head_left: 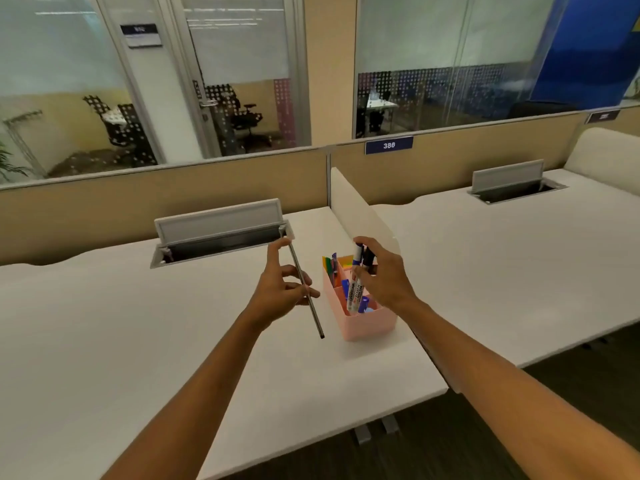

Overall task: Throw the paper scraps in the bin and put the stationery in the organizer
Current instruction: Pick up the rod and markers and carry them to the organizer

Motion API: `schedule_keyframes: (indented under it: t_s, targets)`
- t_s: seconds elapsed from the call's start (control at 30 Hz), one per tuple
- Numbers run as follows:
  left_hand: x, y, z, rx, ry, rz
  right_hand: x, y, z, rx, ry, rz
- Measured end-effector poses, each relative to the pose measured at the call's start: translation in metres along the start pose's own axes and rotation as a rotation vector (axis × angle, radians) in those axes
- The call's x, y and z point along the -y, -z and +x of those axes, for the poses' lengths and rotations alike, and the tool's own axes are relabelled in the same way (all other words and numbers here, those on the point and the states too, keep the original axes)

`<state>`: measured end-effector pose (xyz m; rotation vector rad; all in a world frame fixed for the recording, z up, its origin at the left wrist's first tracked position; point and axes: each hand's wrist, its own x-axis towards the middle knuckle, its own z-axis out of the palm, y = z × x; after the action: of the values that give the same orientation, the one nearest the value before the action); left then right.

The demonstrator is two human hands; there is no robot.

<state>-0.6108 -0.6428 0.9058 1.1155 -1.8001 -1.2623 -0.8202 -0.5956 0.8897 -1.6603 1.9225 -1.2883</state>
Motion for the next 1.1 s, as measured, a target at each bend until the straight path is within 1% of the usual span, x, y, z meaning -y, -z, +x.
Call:
schedule_keyframes:
  t_s: [0.1,0.23,0.43,0.53,0.63,0.73,0.8,0.87,0.93,1.0,1.1]
  targets:
    - [0.004,-0.012,0.02,-0.04,0.042,0.015,-0.018,-0.011,0.025,0.056,0.038,-0.006]
    - [0.007,-0.026,0.042,-0.081,0.051,0.018,-0.039,-0.026,0.046,0.148,0.042,-0.054]
    - [0.017,-0.037,0.059,-0.084,0.078,0.024,-0.067,-0.049,0.048,0.338,0.0,-0.073]
    - [0.021,-0.038,0.069,-0.074,0.097,0.036,-0.072,-0.052,0.054,0.394,-0.001,-0.095]
    - [0.021,-0.04,0.079,-0.047,0.098,0.046,-0.073,-0.043,0.064,0.352,0.0,-0.08]
    - [0.016,-0.049,0.09,-0.021,0.092,0.033,-0.074,-0.026,0.076,0.3,0.057,-0.16]
    - [0.012,-0.059,0.096,0.009,0.096,0.023,-0.075,-0.011,0.084,0.228,0.033,-0.162]
    - [0.01,-0.071,0.102,0.051,0.095,0.015,-0.08,0.007,0.089,0.132,-0.015,-0.111]
    - [0.009,-0.084,0.108,0.069,0.064,0.014,-0.086,0.028,0.092,0.041,-0.045,-0.091]
    - [0.008,-0.1,0.115,0.056,0.026,0.005,-0.095,0.049,0.092,-0.021,-0.069,-0.101]
    - [0.009,-0.125,0.127,-0.01,-0.037,0.014,-0.107,0.076,0.086,-0.105,-0.111,-0.09]
